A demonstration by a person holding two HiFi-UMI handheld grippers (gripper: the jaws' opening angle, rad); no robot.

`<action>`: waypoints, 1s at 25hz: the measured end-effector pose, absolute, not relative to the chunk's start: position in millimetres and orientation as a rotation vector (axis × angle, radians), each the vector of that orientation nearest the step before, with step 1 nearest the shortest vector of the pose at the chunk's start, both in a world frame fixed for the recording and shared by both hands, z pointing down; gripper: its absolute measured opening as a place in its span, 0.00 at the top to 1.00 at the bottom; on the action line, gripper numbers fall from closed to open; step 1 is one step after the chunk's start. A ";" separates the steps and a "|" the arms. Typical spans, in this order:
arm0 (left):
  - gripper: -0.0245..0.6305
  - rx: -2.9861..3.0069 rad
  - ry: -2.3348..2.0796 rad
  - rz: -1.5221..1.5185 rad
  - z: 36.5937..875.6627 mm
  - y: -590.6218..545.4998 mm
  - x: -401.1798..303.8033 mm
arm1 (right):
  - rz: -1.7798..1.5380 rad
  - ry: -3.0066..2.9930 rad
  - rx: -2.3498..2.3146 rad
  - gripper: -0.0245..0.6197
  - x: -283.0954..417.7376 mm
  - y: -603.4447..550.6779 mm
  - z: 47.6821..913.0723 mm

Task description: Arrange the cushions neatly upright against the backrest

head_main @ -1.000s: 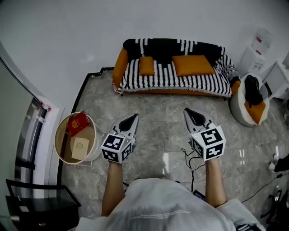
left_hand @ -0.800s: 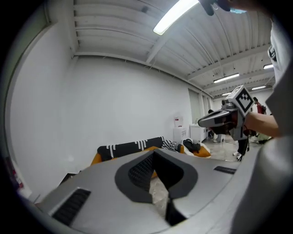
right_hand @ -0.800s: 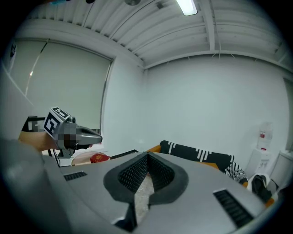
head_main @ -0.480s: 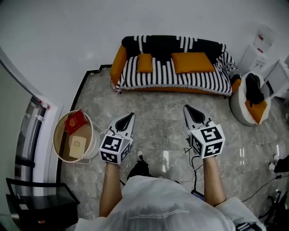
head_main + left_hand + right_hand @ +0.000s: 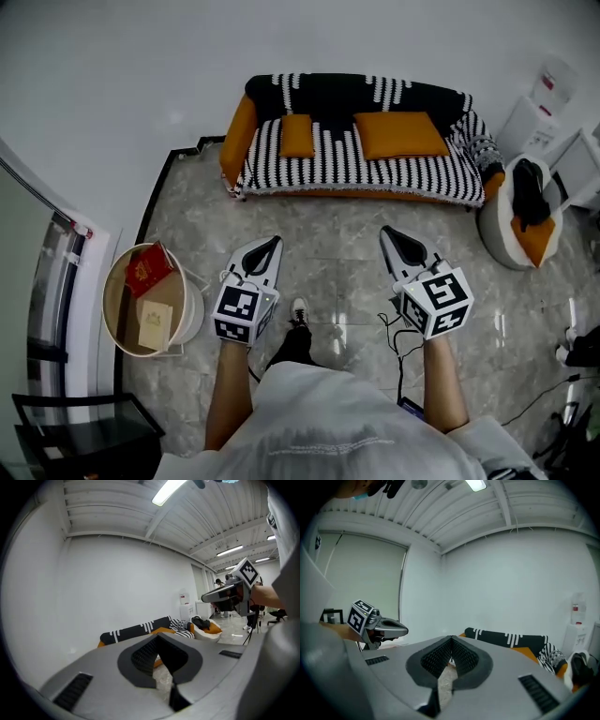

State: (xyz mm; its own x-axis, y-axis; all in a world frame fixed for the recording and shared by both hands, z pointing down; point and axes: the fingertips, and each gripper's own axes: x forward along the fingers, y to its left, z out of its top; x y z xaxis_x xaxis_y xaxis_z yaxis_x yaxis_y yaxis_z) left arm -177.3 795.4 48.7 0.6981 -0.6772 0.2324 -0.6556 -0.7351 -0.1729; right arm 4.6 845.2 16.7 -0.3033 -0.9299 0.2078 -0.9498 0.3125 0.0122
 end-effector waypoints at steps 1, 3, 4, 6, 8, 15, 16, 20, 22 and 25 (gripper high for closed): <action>0.93 -2.824 1.106 -0.441 50.1 782.1 -176.3 | 0.175 -2.388 1.742 0.96 6.0 832.4 18.7; 0.93 -2.829 1.099 -0.455 51.5 755.1 -174.7 | 0.204 -2.376 1.754 0.96 9.3 806.5 21.2; 0.93 -2.831 1.096 -0.461 50.7 741.6 -173.6 | 0.219 -2.373 1.762 0.96 11.2 793.6 21.2; 0.93 -2.833 1.085 -0.467 46.2 714.3 -171.1 | 0.234 -2.364 1.775 0.96 14.4 767.9 18.6; 0.93 -2.834 1.072 -0.469 41.2 687.6 -169.1 | 0.231 -2.350 1.782 0.96 15.7 742.9 15.7; 0.93 -2.842 1.028 -0.516 47.4 620.2 -159.6 | 0.318 -2.323 1.811 0.96 26.2 677.2 23.8; 0.93 -2.845 1.019 -0.529 49.6 612.6 -159.6 | 0.330 -2.317 1.810 0.96 26.0 669.8 26.1; 0.93 -2.854 1.016 -0.544 52.1 575.4 -167.4 | 0.347 -2.280 1.799 0.96 20.7 634.9 32.7; 0.93 -2.859 1.037 -0.543 54.3 555.9 -173.2 | 0.362 -2.266 1.807 0.96 18.7 617.8 34.6; 0.93 -2.862 1.048 -0.539 55.8 528.8 -177.8 | 0.390 -2.250 1.798 0.96 14.2 591.1 38.8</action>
